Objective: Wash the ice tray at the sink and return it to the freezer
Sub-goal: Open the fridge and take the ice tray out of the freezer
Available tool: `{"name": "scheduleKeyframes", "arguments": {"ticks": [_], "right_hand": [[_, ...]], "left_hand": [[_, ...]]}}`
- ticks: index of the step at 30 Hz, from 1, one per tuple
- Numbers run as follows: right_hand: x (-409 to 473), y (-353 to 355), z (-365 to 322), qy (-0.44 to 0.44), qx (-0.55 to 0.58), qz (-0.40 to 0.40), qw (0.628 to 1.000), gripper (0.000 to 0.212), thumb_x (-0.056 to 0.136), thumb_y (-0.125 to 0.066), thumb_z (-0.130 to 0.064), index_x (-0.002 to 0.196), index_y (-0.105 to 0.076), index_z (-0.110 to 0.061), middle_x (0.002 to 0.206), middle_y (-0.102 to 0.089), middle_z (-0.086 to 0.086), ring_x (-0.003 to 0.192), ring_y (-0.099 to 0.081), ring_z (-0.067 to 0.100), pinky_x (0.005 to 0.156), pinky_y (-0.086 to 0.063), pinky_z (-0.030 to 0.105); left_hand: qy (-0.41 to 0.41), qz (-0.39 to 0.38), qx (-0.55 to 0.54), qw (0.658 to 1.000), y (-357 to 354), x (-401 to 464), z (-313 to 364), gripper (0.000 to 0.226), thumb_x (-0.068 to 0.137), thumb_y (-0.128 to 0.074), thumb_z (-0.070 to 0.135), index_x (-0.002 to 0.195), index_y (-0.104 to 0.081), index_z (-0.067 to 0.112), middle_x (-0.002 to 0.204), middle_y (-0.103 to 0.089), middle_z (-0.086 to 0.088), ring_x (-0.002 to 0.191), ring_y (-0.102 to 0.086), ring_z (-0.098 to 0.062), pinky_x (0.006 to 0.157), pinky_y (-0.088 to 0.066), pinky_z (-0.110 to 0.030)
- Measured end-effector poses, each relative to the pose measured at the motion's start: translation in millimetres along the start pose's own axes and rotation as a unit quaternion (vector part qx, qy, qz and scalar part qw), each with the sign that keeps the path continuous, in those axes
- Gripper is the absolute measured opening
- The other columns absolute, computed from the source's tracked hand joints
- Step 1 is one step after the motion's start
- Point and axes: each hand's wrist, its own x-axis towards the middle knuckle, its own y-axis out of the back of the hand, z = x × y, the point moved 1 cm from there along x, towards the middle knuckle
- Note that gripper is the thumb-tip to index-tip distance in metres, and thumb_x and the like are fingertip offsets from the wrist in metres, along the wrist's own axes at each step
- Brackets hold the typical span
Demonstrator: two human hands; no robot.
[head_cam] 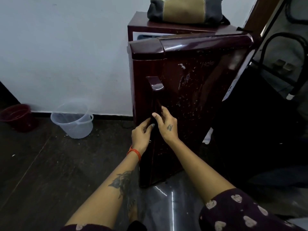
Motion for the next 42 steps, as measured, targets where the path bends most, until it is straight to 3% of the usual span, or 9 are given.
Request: {"name": "scheduleKeyframes", "arguments": {"ticks": [4,9,13,17,20,25,29,34,42], "right_hand": [[-39.7,30.1,0.4,-0.017,0.027,0.011,0.999,0.046,0.093,-0.055,-0.034,0.133,-0.050,-0.012,0.118,-0.065,0.006,0.111,-0.060,0.014,0.095,-0.049,0.027],[-83.5,61.4,0.4,-0.033,0.034,0.049,0.998,0.047,0.094,-0.053,-0.028,0.137,-0.046,-0.010,0.129,-0.058,0.007,0.121,-0.052,0.012,0.092,-0.038,0.004],[-112.8,78.5,-3.9,-0.047,0.002,0.100,0.994,0.047,0.097,-0.048,-0.026,0.140,-0.041,-0.009,0.137,-0.052,0.009,0.128,-0.047,0.015,0.095,-0.028,0.003],[-142.7,87.6,-9.3,-0.066,-0.048,0.113,0.990,0.059,0.097,-0.045,-0.035,0.148,-0.023,-0.014,0.150,-0.034,0.009,0.138,-0.033,0.019,0.105,-0.024,0.017],[-172.7,86.5,-9.7,-0.032,-0.109,0.142,0.983,0.064,0.097,-0.041,-0.041,0.149,-0.012,-0.016,0.156,-0.018,0.004,0.144,-0.019,0.019,0.114,-0.023,0.034],[-217.1,83.6,1.0,0.099,-0.269,0.096,0.953,0.063,0.095,-0.048,-0.026,0.149,-0.016,-0.015,0.158,-0.008,0.004,0.147,-0.002,0.020,0.120,-0.006,0.039],[-216.1,92.7,-2.9,0.120,-0.311,0.063,0.941,0.059,0.097,-0.038,-0.027,0.148,-0.012,-0.016,0.158,-0.007,0.003,0.147,0.000,0.018,0.120,-0.003,0.035],[-212.1,112.0,3.7,0.093,-0.303,0.062,0.947,0.057,0.099,-0.032,-0.029,0.147,-0.008,-0.013,0.157,-0.003,0.001,0.146,0.006,0.013,0.119,-0.001,0.032],[-230.2,158.1,30.7,0.090,-0.312,0.047,0.945,0.057,0.099,-0.031,-0.028,0.149,-0.009,-0.011,0.158,0.000,0.004,0.146,0.006,0.013,0.119,-0.008,0.034]], "left_hand": [[-0.045,0.018,0.043,0.998,-5.7,-50.0,4.7,0.036,0.088,-0.065,0.020,0.124,-0.062,0.015,0.114,-0.068,-0.005,0.104,-0.064,-0.015,0.070,-0.044,0.001],[-0.202,0.066,0.191,0.958,-4.7,-97.0,-0.9,0.049,0.084,-0.069,0.021,0.130,-0.054,0.011,0.132,-0.055,-0.011,0.120,-0.052,-0.028,0.100,-0.044,-0.040],[-0.205,0.044,0.242,0.947,-5.5,-113.9,-3.5,0.072,0.083,-0.070,0.026,0.144,-0.035,0.011,0.148,-0.032,-0.017,0.134,-0.036,-0.035,0.106,-0.038,-0.049],[-0.210,-0.054,0.256,0.942,-8.7,-124.9,-2.1,0.094,0.085,-0.067,0.031,0.147,0.004,0.021,0.158,0.007,-0.004,0.147,-0.004,-0.027,0.117,-0.020,-0.047],[-0.211,-0.097,0.248,0.941,-13.5,-132.2,4.6,0.102,0.084,-0.068,0.032,0.144,0.014,0.023,0.157,0.014,0.000,0.147,0.004,-0.022,0.120,-0.013,-0.046],[-0.209,-0.147,0.207,0.944,-25.6,-150.6,13.4,0.104,0.082,-0.068,0.020,0.142,0.018,0.022,0.155,0.013,0.006,0.147,-0.004,-0.020,0.117,-0.019,-0.049],[-0.214,-0.155,0.191,0.945,-35.0,-163.0,14.8,0.098,0.085,-0.061,0.012,0.145,0.014,0.029,0.160,-0.006,-0.002,0.144,-0.019,-0.018,0.114,-0.026,-0.049],[-0.237,-0.141,0.213,0.937,-50.8,-181.1,13.2,0.087,0.089,-0.056,0.016,0.150,0.006,0.020,0.160,-0.005,0.000,0.140,0.000,0.000,0.121,-0.013,-0.038],[-0.256,-0.130,0.217,0.933,-94.8,-220.1,16.2,0.086,0.090,-0.054,0.018,0.145,0.011,0.017,0.155,0.007,0.005,0.144,0.007,-0.006,0.118,0.002,-0.023]]}}
